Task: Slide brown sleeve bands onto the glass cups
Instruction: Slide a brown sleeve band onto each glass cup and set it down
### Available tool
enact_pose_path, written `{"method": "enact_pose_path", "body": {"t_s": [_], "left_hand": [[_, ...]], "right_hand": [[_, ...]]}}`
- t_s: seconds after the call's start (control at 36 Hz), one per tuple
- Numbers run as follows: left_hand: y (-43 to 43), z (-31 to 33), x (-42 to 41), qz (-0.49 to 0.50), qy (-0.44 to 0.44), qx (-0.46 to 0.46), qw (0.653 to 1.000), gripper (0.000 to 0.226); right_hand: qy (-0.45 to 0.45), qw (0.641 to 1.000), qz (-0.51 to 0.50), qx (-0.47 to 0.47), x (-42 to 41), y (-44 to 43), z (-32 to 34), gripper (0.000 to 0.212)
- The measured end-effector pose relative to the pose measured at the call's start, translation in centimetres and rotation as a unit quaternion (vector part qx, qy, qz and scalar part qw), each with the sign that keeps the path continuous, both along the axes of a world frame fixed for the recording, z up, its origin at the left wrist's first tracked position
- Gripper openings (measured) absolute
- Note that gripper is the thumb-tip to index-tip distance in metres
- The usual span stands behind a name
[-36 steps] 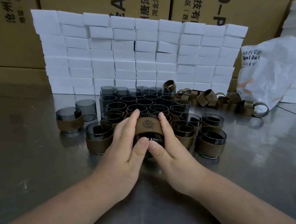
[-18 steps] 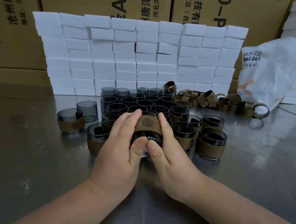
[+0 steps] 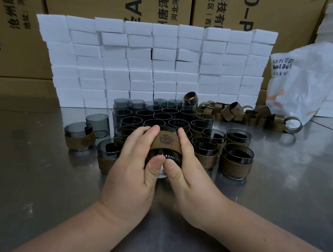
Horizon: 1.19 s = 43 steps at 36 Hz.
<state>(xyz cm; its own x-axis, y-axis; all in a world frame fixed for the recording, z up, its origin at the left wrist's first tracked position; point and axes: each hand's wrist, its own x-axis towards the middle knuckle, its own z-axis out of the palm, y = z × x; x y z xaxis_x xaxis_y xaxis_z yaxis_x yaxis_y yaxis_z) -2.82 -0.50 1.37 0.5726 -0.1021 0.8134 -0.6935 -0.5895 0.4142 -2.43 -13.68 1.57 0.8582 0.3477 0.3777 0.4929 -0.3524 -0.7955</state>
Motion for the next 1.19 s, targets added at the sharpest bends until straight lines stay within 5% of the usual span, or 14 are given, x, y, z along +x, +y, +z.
{"method": "enact_pose_path", "body": {"t_s": [0.25,0.39,0.47,0.64,0.75,0.89,1.0,1.08,1.19], "left_hand": [[-0.1,-0.3,0.3,-0.012,-0.012,-0.025,1.0,0.056],[-0.6,-0.8,0.6,-0.069,-0.009,-0.063,0.996,0.038],[-0.7,-0.9,0.3,-0.141,0.041,-0.122,0.982,0.046],[-1.7,-0.3,0.3,-0.252,0.246,-0.38,0.855,0.053],[-1.9,-0.2,0.4,-0.196,0.277,-0.411,0.846,0.036],[-2.1,0.2,0.3,-0.263,0.383,-0.472,0.749,0.039],[-2.1,0.7,0.0,-0.287,0.402,-0.505,0.708,0.045],[-2.4,0.5,-0.1,-0.266,0.377,-0.528,0.714,0.033],[-2.5,0.1,0.1,-0.209,0.298,-0.521,0.772,0.037]], "right_hand": [[-0.039,0.999,0.006,0.015,0.4,-0.1,-0.3,0.069],[-0.003,0.968,0.081,0.238,1.3,0.2,0.4,0.051],[0.02,0.96,0.068,0.272,1.3,0.7,0.5,0.03],[-0.002,0.966,-0.02,0.258,1.0,1.1,0.6,0.024],[-0.023,0.963,-0.026,0.268,0.7,1.7,0.5,0.015],[0.033,0.951,-0.001,0.307,0.8,1.6,0.8,0.012],[0.023,0.959,-0.001,0.281,0.8,1.6,0.5,0.014],[0.035,0.963,-0.007,0.268,0.9,1.7,0.4,0.026],[0.071,0.952,0.012,0.297,0.6,1.7,0.4,0.035]]}}
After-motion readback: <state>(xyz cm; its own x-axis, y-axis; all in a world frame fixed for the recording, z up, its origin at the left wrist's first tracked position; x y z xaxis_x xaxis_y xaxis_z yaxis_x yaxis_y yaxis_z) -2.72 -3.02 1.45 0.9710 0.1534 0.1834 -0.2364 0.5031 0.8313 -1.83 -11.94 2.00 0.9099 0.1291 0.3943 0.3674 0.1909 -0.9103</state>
